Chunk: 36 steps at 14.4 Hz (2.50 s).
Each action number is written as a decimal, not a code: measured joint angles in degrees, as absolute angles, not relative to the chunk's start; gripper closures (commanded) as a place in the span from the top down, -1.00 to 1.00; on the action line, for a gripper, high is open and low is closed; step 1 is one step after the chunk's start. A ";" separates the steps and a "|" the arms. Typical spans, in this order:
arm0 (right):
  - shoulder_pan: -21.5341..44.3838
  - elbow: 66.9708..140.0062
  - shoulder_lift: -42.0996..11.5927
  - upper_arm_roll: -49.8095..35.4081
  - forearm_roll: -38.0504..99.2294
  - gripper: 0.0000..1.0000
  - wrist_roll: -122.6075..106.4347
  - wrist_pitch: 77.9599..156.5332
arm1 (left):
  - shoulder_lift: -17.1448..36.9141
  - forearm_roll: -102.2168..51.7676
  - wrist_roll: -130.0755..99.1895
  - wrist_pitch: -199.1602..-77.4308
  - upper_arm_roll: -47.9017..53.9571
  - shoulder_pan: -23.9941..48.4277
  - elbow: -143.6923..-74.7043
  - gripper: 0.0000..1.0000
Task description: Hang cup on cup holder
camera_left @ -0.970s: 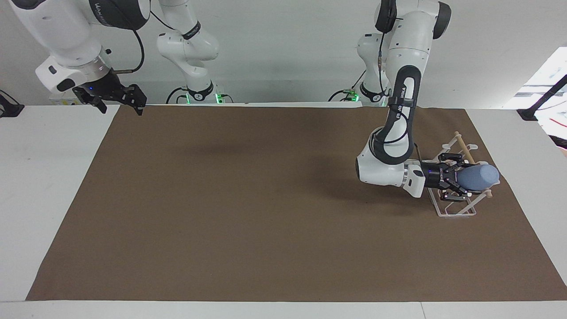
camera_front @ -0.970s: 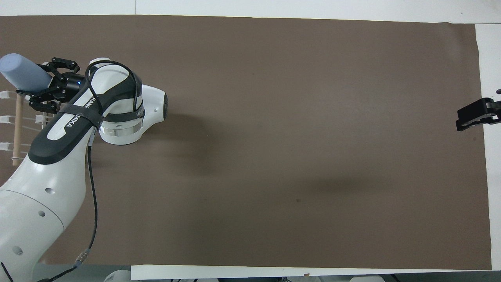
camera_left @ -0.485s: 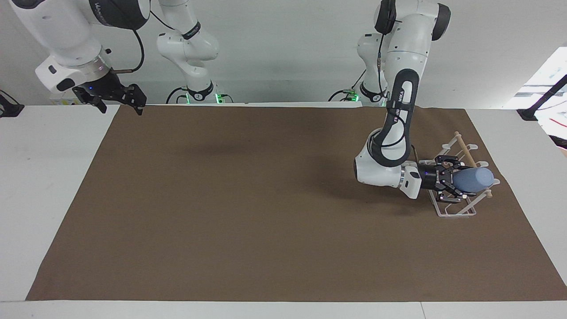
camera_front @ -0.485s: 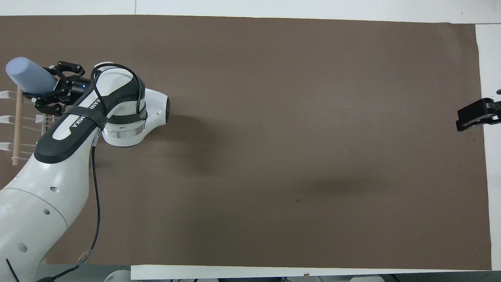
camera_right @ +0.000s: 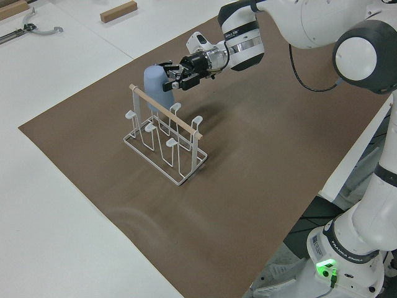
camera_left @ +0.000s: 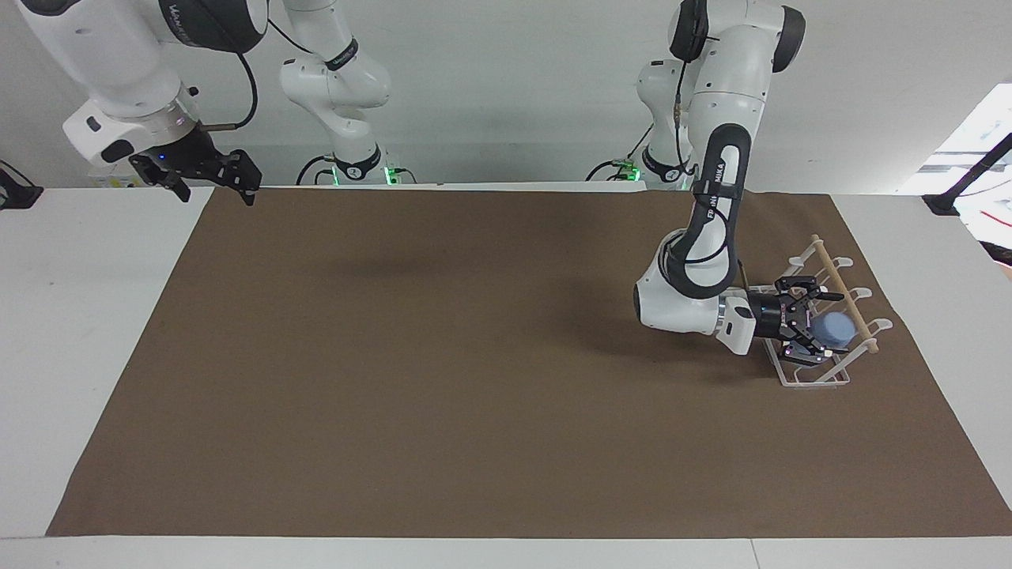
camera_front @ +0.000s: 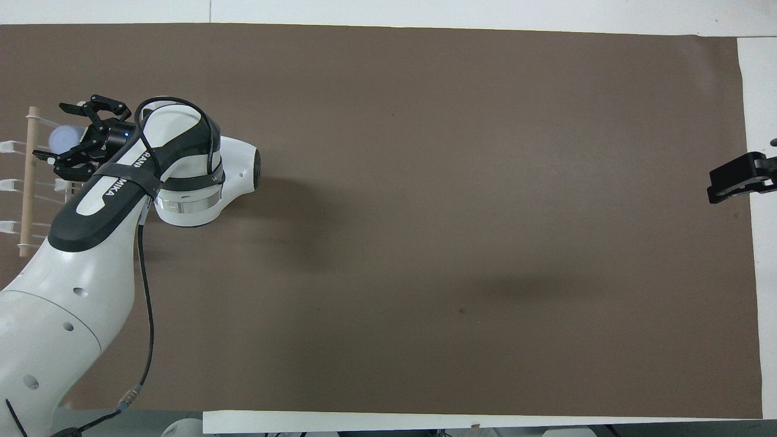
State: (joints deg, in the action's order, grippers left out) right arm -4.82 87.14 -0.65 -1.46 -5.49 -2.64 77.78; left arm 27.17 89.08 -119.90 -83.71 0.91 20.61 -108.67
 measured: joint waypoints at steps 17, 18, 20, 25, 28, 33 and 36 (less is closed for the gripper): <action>-4.82 87.14 -0.64 -1.46 -5.49 0.98 -2.64 77.78 | 7.96 56.00 -69.89 -96.30 0.48 10.57 -98.86 0.99; -4.82 87.14 -0.64 -1.46 -5.49 0.98 -2.64 77.78 | 6.97 51.42 -63.41 -97.92 0.42 8.92 -98.13 0.99; -4.82 87.14 -0.64 -1.46 -5.49 0.98 -2.64 77.78 | 5.90 43.78 -49.59 -99.36 0.37 6.92 -97.07 0.99; -4.82 87.14 -0.64 -1.46 -5.49 0.98 -2.64 77.78 | 4.52 22.51 -21.08 -94.96 0.45 5.62 -96.60 0.99; -4.82 87.14 -0.64 -1.46 -5.49 0.98 -2.64 77.78 | 2.15 10.68 -10.54 -90.39 0.48 5.57 -95.65 1.00; -4.82 87.14 -0.64 -1.46 -5.49 0.98 -2.64 77.78 | -0.31 0.61 -5.41 -89.13 1.76 6.34 -91.96 1.00; -4.82 87.14 -0.64 -1.46 -5.49 0.98 -2.64 77.78 | 0.24 0.57 -3.31 -88.79 2.17 7.94 -90.81 1.00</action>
State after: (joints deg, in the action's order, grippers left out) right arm -4.82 87.14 -0.64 -1.46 -5.49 -2.64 77.78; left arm 0.24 0.57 -3.31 -88.79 2.17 7.94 -90.81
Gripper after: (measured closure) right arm 0.004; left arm 0.000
